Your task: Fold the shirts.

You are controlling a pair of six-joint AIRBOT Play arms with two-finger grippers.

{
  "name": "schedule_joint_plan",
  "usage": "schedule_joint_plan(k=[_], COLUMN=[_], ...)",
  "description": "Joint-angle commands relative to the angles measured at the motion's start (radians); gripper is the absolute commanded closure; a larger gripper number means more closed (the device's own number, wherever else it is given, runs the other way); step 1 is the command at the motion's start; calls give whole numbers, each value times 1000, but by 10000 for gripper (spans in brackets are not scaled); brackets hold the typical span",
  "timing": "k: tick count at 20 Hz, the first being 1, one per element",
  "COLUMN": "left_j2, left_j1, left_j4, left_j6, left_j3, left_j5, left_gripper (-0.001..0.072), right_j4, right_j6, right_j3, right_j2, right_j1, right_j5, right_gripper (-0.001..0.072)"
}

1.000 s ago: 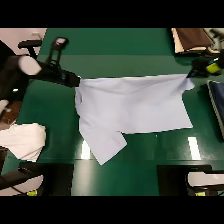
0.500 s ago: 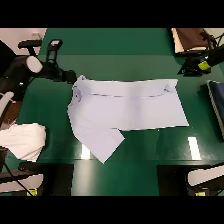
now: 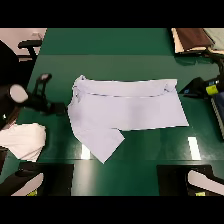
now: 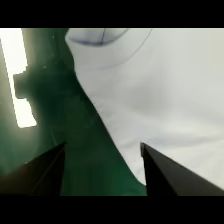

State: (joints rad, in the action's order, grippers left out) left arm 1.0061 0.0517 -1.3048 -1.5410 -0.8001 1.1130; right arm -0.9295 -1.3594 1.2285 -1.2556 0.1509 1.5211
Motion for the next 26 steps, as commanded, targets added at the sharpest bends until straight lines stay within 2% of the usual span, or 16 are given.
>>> schedule_joint_plan(k=[1,3,8,13,14,16,17,19,23,26], left_j2=[-101,-102,-101,-101,-101,-101,-101,-101,-101,-101], left_j1=[-3,-2,-2,100,116,118,118,118,118,118], left_j4=[93,182,403,480,495,511,510,494,447,451], left_j6=[-38,-17,119,133,125,125,125,126,128,128], left_j3=[215,283,396,426,426,423,411,366,257,216], left_j5=[-31,-64,-145,-298,-324,-332,-324,-280,-211,-215], left_gripper=[157,157,157,159,195,576,682,683,683,683], right_j4=[75,73,74,74,73,64,62,58,-128,-125], right_j6=[35,35,35,35,36,45,45,45,44,45], right_j3=[-172,-206,-216,-216,-216,-216,-217,-258,-453,-575], right_j2=[122,152,167,167,167,167,167,183,251,239], right_j1=[6,7,6,6,7,23,45,118,340,536], right_j5=[-53,-63,-63,-66,-63,-54,-47,-40,-92,-143], right_gripper=[326,326,326,326,326,326,326,326,325,324])
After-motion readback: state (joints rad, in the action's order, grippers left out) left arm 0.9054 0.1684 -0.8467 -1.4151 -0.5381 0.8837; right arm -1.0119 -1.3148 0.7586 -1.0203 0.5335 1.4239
